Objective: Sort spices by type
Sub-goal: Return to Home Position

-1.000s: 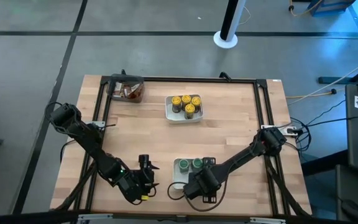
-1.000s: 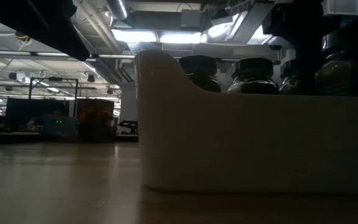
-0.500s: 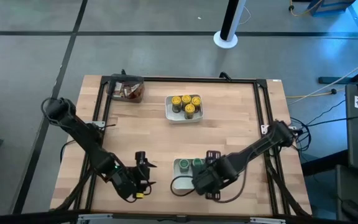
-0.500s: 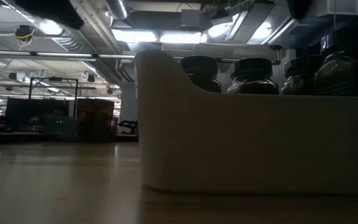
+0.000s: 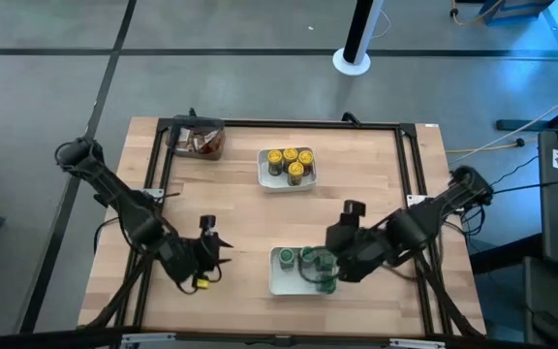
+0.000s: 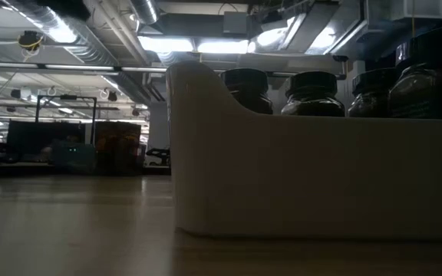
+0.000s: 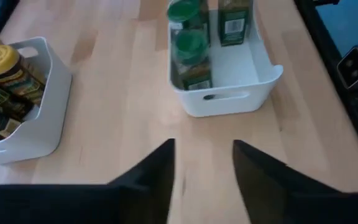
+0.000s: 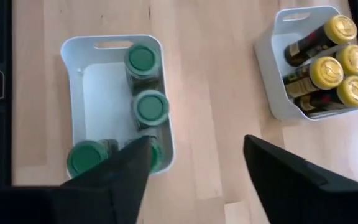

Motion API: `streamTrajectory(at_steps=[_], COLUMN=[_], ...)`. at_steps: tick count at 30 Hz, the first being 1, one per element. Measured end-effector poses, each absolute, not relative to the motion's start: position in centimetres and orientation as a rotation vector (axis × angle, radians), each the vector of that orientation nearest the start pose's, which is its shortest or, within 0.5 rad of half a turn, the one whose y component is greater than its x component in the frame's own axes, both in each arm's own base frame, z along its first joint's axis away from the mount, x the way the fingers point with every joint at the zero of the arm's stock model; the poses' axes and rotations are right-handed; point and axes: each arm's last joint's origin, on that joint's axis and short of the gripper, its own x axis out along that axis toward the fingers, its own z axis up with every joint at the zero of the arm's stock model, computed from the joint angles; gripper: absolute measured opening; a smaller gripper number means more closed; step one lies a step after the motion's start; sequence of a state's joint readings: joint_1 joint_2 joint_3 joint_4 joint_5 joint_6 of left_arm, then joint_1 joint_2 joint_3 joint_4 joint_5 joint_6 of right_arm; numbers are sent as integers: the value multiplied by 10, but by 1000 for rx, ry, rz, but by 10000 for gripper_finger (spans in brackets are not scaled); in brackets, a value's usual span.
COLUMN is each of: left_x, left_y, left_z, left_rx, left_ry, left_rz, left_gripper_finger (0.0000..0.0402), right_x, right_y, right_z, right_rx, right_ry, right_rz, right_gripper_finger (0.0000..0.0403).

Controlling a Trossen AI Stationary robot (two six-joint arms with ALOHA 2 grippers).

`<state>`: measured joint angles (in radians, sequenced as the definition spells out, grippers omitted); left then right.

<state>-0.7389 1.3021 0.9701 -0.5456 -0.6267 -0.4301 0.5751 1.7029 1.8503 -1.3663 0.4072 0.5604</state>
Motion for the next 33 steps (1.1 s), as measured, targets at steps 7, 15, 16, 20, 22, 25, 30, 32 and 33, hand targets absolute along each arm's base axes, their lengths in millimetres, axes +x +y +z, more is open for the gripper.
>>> streamTrajectory(at_steps=[7,15,16,20,22,25,30,32,33], left_x=[178,156,155,151,150,147,140,137,135], left_y=[-112,-61,-55,-36,-28,-17,-6,-5,-4], left_z=[250,233,230,221,217,206,192,186,184], left_rx=[42,-76,-75,-93,-95,-99,-137,-151,-154], left_ry=[555,327,313,250,231,218,161,140,131], left_rz=[-19,-6,12,51,56,113,146,154,158], left_gripper_finger=[47,3,4,1,2,2,2,2,1], right_x=[237,187,182,162,154,141,119,109,105], right_y=[139,105,100,80,70,56,39,34,31], right_z=[363,330,324,302,291,275,254,248,244], right_rx=[-29,84,99,155,167,169,181,194,196], right_ry=[966,728,701,585,520,447,335,286,267], right_rz=[-136,-115,-115,-93,-90,-96,-90,-77,-76], right_gripper_finger=[179,88,78,45,32,16,4,5,7])
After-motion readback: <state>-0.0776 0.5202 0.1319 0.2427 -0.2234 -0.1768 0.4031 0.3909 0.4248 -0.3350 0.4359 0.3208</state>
